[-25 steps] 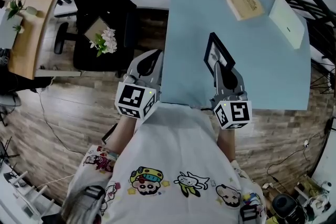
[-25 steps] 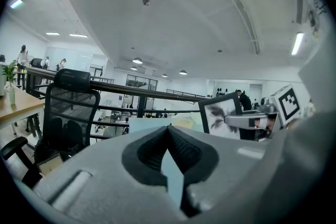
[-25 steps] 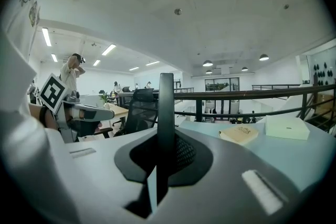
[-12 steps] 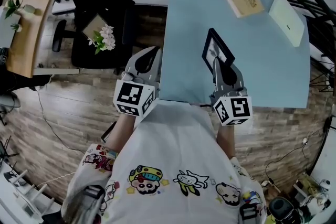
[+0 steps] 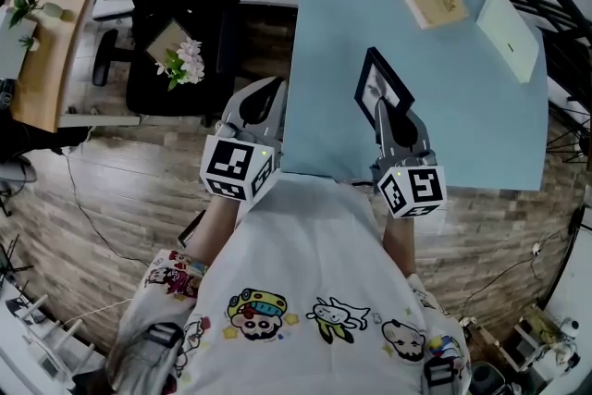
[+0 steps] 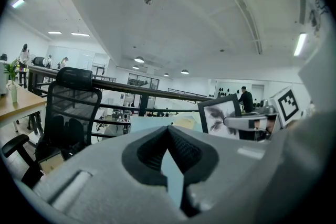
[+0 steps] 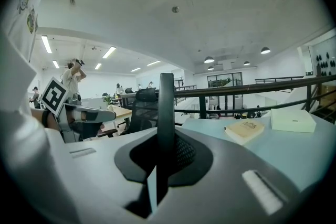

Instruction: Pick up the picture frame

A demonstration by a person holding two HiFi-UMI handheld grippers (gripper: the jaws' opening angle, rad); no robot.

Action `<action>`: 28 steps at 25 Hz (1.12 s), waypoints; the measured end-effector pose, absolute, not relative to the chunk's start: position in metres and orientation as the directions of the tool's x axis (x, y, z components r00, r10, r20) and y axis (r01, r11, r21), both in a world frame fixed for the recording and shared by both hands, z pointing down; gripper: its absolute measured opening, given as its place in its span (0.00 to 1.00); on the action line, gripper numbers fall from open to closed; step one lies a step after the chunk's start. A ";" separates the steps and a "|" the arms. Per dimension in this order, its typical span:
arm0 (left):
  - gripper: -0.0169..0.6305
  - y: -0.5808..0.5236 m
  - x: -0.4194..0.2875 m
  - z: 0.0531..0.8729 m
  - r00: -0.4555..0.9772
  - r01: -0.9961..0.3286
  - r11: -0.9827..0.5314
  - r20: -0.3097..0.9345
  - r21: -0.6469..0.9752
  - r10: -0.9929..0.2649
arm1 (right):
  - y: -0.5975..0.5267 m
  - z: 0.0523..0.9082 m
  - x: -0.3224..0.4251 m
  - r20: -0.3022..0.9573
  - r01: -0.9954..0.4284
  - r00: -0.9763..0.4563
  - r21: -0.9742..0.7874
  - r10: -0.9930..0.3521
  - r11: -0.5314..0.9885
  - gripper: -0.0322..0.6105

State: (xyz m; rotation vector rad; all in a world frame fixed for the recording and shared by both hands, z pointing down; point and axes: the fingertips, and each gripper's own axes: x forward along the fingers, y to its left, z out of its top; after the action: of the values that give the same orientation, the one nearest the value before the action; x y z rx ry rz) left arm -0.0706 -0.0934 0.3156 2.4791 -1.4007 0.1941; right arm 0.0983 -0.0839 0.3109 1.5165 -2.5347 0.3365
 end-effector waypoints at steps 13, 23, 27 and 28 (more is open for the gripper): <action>0.02 -0.094 -0.072 0.315 0.515 -0.857 -0.483 0.255 0.181 -0.818 | -0.085 0.314 0.102 0.275 -0.893 -0.449 -0.115 -0.850 0.435 0.09; 0.02 -0.095 -0.072 0.314 0.515 -0.857 -0.484 0.251 0.177 -0.820 | -0.087 0.315 0.104 0.278 -0.897 -0.443 -0.118 -0.852 0.427 0.09; 0.02 -0.096 -0.072 0.312 0.516 -0.856 -0.486 0.246 0.176 -0.820 | -0.087 0.315 0.105 0.279 -0.897 -0.441 -0.120 -0.853 0.425 0.09; 0.02 -0.095 -0.073 0.312 0.516 -0.856 -0.486 0.245 0.176 -0.821 | -0.087 0.315 0.104 0.279 -0.897 -0.442 -0.122 -0.853 0.425 0.09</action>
State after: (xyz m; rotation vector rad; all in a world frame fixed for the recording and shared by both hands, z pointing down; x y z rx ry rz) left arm -0.0726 -0.0953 0.3117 2.4856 -1.4102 0.1842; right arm 0.1044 -0.0872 0.3147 1.5516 -2.4999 0.3779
